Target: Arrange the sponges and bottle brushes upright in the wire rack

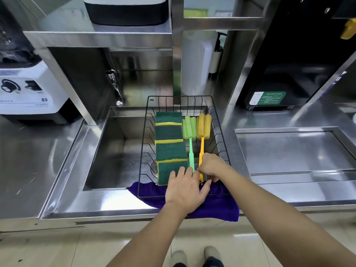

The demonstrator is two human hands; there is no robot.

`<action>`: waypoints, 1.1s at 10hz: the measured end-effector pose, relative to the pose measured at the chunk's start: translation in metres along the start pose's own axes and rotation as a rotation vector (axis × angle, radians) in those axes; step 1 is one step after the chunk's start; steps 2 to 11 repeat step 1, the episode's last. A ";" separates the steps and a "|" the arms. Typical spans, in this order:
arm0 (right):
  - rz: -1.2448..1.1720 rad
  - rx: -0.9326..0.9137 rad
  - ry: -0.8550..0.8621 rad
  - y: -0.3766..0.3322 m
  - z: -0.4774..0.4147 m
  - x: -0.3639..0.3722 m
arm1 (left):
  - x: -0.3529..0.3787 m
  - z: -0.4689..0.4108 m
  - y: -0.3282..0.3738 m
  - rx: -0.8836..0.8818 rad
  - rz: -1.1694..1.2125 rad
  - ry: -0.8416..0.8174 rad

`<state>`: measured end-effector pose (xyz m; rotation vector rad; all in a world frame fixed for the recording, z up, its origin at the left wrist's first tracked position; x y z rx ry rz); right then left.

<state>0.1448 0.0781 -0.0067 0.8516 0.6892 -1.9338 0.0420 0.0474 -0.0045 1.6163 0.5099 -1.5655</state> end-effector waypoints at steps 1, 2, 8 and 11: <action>-0.101 -0.057 0.028 -0.004 0.008 -0.024 | -0.003 -0.001 -0.001 -0.051 0.043 -0.011; -0.101 -0.057 0.028 -0.004 0.008 -0.024 | -0.003 -0.001 -0.001 -0.051 0.043 -0.011; -0.101 -0.057 0.028 -0.004 0.008 -0.024 | -0.003 -0.001 -0.001 -0.051 0.043 -0.011; -0.101 -0.057 0.028 -0.004 0.008 -0.024 | -0.003 -0.001 -0.001 -0.051 0.043 -0.011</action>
Point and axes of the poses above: each hand's wrist, its own z-axis away from the middle knuckle, its own x-axis out of the palm, y = z × x, the point moved 6 cm from there along -z, towards the middle knuckle, and after that the axes turned 9 degrees about z, right-handed, at the moved point
